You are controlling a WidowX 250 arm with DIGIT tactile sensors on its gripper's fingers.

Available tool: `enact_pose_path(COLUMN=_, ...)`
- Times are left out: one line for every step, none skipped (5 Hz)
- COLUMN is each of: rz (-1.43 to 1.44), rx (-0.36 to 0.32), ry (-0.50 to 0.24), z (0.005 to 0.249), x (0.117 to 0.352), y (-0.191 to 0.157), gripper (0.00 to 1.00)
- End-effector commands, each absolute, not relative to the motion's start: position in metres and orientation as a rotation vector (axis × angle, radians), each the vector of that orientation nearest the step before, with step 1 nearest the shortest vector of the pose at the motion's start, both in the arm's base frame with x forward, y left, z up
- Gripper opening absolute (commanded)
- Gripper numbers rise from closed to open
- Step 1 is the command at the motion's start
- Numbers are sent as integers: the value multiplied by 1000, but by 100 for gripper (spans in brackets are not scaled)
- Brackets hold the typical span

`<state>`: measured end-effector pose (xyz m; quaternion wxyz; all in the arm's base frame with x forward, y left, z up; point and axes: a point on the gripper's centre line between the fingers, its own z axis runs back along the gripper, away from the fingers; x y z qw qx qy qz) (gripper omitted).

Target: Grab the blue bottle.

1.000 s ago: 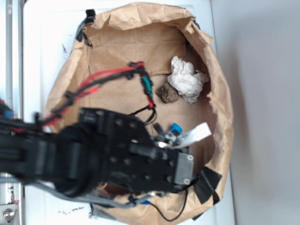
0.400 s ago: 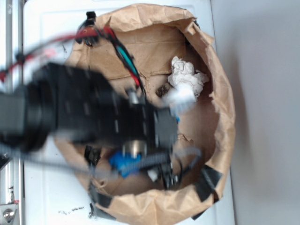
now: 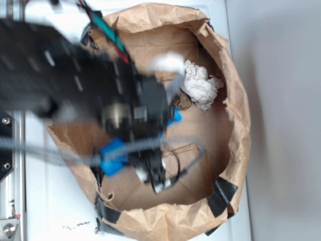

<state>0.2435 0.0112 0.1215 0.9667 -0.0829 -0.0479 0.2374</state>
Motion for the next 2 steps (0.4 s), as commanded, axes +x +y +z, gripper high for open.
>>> enact_pose_path(rz=447, rx=-142, ry=-70, z=233, x=266, y=24, gripper=0)
enact_pose_path(rz=467, rx=-87, ry=-132, z=248, x=273, y=31, gripper=0)
